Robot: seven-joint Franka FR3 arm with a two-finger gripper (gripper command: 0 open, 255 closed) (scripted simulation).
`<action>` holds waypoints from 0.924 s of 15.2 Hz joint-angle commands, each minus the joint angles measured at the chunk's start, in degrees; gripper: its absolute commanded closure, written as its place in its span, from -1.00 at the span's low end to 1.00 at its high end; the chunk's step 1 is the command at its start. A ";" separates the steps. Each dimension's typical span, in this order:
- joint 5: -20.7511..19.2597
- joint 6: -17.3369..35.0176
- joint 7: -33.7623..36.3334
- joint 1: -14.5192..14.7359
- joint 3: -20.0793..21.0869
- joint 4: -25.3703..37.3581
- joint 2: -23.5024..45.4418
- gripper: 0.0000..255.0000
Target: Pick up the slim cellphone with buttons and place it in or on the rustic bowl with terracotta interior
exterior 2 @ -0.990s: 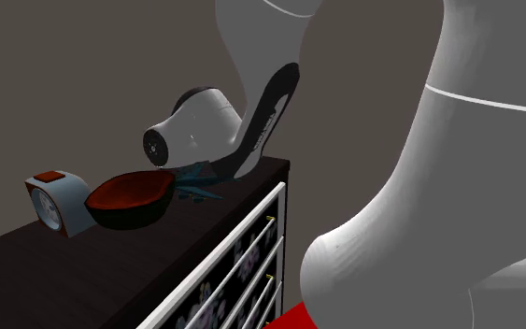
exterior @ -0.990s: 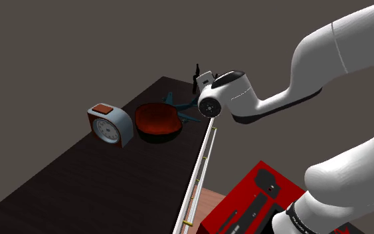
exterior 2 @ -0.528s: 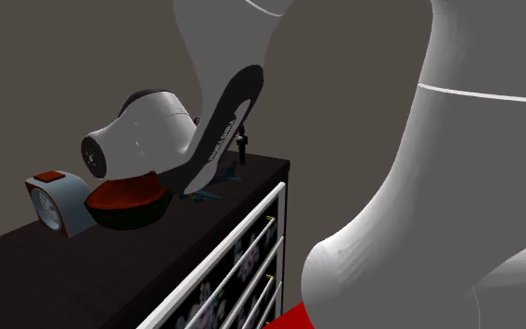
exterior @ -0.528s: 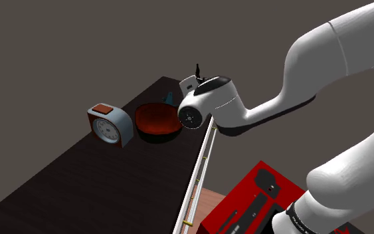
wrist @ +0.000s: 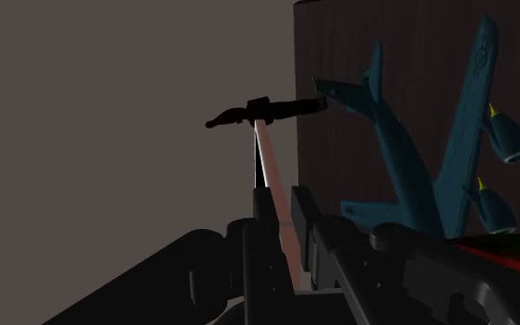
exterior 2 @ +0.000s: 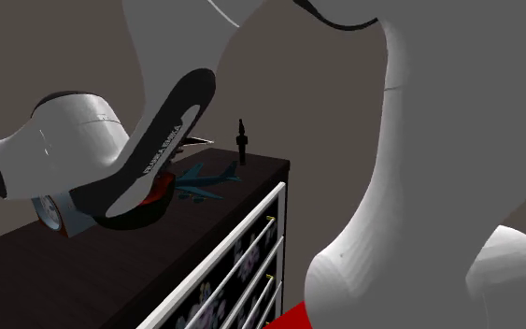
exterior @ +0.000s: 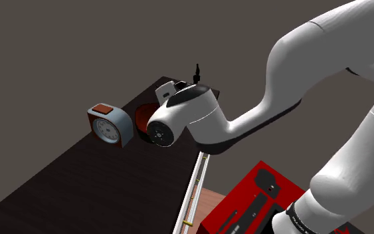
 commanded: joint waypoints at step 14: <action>-4.48 -25.30 0.74 23.95 -2.30 20.09 23.54 1.00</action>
